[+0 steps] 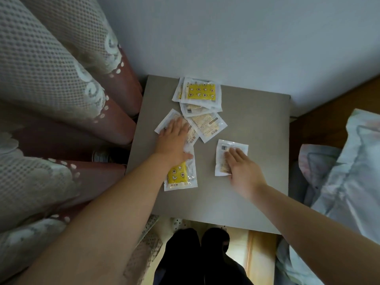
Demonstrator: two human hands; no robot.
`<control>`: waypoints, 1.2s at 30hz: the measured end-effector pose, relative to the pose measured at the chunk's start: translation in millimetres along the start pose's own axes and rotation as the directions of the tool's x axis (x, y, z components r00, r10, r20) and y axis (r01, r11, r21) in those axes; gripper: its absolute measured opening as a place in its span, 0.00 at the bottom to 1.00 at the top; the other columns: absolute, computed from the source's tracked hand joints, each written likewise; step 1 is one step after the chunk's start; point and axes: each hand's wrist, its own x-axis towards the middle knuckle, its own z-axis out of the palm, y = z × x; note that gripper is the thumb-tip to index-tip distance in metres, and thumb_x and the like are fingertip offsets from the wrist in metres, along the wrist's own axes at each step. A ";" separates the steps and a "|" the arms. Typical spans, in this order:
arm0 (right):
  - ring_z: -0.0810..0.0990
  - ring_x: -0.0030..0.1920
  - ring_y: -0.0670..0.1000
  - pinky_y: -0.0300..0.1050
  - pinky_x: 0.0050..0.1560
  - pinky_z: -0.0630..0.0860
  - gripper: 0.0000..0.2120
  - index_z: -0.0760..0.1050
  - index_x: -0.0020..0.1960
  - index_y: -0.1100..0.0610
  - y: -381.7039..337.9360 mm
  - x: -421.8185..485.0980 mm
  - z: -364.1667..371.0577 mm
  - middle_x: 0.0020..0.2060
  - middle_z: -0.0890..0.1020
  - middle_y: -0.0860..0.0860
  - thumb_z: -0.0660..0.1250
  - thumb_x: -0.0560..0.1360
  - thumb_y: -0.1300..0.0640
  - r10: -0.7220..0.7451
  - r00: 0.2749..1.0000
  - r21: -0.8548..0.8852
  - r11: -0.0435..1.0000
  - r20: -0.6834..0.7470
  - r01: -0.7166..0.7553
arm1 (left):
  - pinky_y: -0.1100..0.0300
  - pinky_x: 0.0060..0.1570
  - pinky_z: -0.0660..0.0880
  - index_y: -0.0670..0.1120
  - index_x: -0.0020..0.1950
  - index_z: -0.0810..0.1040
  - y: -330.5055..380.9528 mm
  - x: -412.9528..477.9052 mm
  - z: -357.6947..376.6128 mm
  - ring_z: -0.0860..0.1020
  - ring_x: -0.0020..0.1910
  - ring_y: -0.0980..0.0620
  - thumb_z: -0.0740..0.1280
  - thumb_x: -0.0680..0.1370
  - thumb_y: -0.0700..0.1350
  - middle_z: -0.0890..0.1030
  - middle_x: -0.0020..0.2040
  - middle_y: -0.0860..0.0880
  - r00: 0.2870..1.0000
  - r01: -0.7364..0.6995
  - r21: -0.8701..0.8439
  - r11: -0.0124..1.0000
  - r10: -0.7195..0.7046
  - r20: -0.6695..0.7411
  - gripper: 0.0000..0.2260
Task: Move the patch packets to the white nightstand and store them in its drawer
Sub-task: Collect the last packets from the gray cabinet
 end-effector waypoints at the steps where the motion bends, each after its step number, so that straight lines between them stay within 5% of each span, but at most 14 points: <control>1: 0.60 0.75 0.57 0.50 0.62 0.72 0.32 0.59 0.75 0.61 -0.5 -0.3 -0.6 0.75 0.62 0.56 0.67 0.74 0.57 0.002 1.000 -0.014 1.000 0.019 -0.002 | 0.48 0.75 0.51 0.47 0.78 0.48 1.3 0.4 1.1 0.46 0.78 0.44 0.70 0.72 0.60 0.46 0.79 0.45 1.000 -0.010 0.031 0.999 0.011 -0.024 0.45; 4: 0.53 0.77 0.54 0.49 0.63 0.71 0.32 0.55 0.76 0.60 -4.9 0.6 -3.3 0.76 0.57 0.54 0.63 0.76 0.54 0.033 0.998 -0.018 0.999 0.045 -0.033 | 0.53 0.67 0.65 0.45 0.75 0.57 3.9 -5.2 2.5 0.60 0.72 0.43 0.67 0.76 0.53 0.59 0.75 0.43 0.984 -0.056 0.184 0.981 0.085 -0.156 0.33; 7: 0.53 0.77 0.55 0.49 0.63 0.71 0.33 0.54 0.75 0.60 -7.7 0.6 -4.5 0.76 0.57 0.55 0.63 0.76 0.52 0.050 0.996 -0.029 0.998 0.070 -0.048 | 0.52 0.53 0.73 0.44 0.68 0.67 4.9 -7.5 -5.2 0.71 0.62 0.44 0.67 0.76 0.47 0.70 0.65 0.44 0.987 -0.049 0.229 0.972 0.082 -0.137 0.23; 10: 0.53 0.76 0.54 0.49 0.63 0.70 0.32 0.54 0.75 0.59 -5.2 1.7 -5.3 0.76 0.57 0.54 0.63 0.76 0.51 0.045 0.996 -0.021 0.999 0.072 -0.043 | 0.50 0.49 0.74 0.41 0.56 0.77 3.7 -6.4 -18.3 0.76 0.53 0.41 0.61 0.79 0.41 0.77 0.56 0.43 0.989 0.039 0.107 0.993 -0.023 -0.147 0.09; 12: 0.54 0.76 0.53 0.49 0.63 0.71 0.32 0.56 0.75 0.58 -3.1 2.2 -6.4 0.76 0.57 0.53 0.63 0.76 0.51 0.035 0.997 -0.003 0.999 0.067 -0.035 | 0.50 0.46 0.74 0.40 0.49 0.79 -1.2 -9.2 -21.9 0.77 0.48 0.42 0.60 0.79 0.39 0.80 0.49 0.42 0.977 0.066 -0.023 0.998 -0.070 -0.201 0.09; 15: 0.54 0.76 0.53 0.49 0.62 0.72 0.32 0.56 0.75 0.57 -3.5 0.7 -8.3 0.76 0.57 0.53 0.64 0.75 0.51 0.030 0.997 -0.004 1.000 0.072 -0.030 | 0.54 0.49 0.71 0.43 0.50 0.77 -5.2 -20.8 -22.9 0.74 0.53 0.45 0.62 0.79 0.44 0.79 0.51 0.46 0.971 -0.056 -0.155 0.986 0.018 -0.240 0.07; 18: 0.53 0.76 0.54 0.49 0.61 0.72 0.33 0.54 0.75 0.58 -4.4 0.3 -6.7 0.76 0.56 0.54 0.64 0.76 0.50 0.028 0.997 -0.038 0.999 0.074 -0.025 | 0.52 0.65 0.65 0.46 0.72 0.66 6.6 -25.0 -15.5 0.66 0.68 0.47 0.66 0.75 0.58 0.70 0.69 0.48 0.998 -0.026 -0.089 0.996 0.021 -0.062 0.29; 20: 0.53 0.76 0.54 0.49 0.62 0.72 0.33 0.54 0.75 0.58 -4.1 0.7 -4.0 0.76 0.56 0.54 0.64 0.76 0.50 0.028 0.997 -0.052 0.998 0.076 -0.024 | 0.50 0.67 0.63 0.47 0.75 0.59 19.7 -20.9 -6.1 0.63 0.70 0.46 0.66 0.71 0.66 0.65 0.72 0.48 0.999 0.027 0.047 0.999 -0.025 -0.035 0.40; 22: 0.53 0.77 0.54 0.49 0.61 0.72 0.33 0.54 0.75 0.58 -3.5 0.8 -2.9 0.76 0.56 0.53 0.64 0.76 0.50 0.032 0.997 -0.047 0.998 0.076 -0.028 | 0.51 0.64 0.64 0.46 0.74 0.60 32.6 -16.1 1.5 0.64 0.67 0.46 0.67 0.70 0.66 0.66 0.69 0.46 0.995 0.054 0.151 0.987 -0.041 -0.088 0.40; 28: 0.58 0.75 0.52 0.50 0.58 0.75 0.30 0.59 0.73 0.56 1.7 3.0 -6.5 0.74 0.62 0.51 0.65 0.75 0.52 0.023 0.997 -0.014 1.000 0.073 -0.022 | 0.55 0.47 0.71 0.42 0.55 0.78 37.3 -12.2 -8.3 0.75 0.53 0.45 0.60 0.80 0.42 0.76 0.55 0.45 0.986 0.048 0.054 0.997 -0.039 -0.161 0.09; 31: 0.57 0.76 0.52 0.50 0.61 0.73 0.31 0.59 0.74 0.56 3.1 3.3 -6.2 0.75 0.61 0.51 0.65 0.75 0.52 0.022 0.997 0.007 1.000 0.075 -0.023 | 0.53 0.43 0.73 0.42 0.50 0.80 22.4 -23.6 -17.0 0.77 0.46 0.45 0.59 0.80 0.42 0.79 0.48 0.46 0.969 0.025 -0.158 0.987 -0.062 -0.239 0.11; 33: 0.55 0.76 0.52 0.50 0.62 0.72 0.32 0.57 0.75 0.56 2.0 2.5 -6.3 0.76 0.59 0.50 0.65 0.75 0.52 0.025 0.996 0.003 1.000 0.086 -0.025 | 0.53 0.49 0.73 0.45 0.56 0.79 16.8 -34.5 -20.4 0.75 0.52 0.47 0.63 0.78 0.50 0.79 0.52 0.47 0.971 -0.048 -0.216 0.975 -0.005 -0.241 0.12; 36: 0.54 0.76 0.53 0.50 0.61 0.73 0.32 0.56 0.75 0.56 0.1 1.9 -5.9 0.76 0.58 0.51 0.65 0.75 0.51 0.030 0.996 -0.008 1.000 0.083 -0.029 | 0.51 0.66 0.64 0.46 0.74 0.63 26.1 -48.0 -3.2 0.64 0.70 0.46 0.67 0.71 0.65 0.67 0.71 0.46 0.998 -0.045 -0.002 0.999 0.045 0.034 0.38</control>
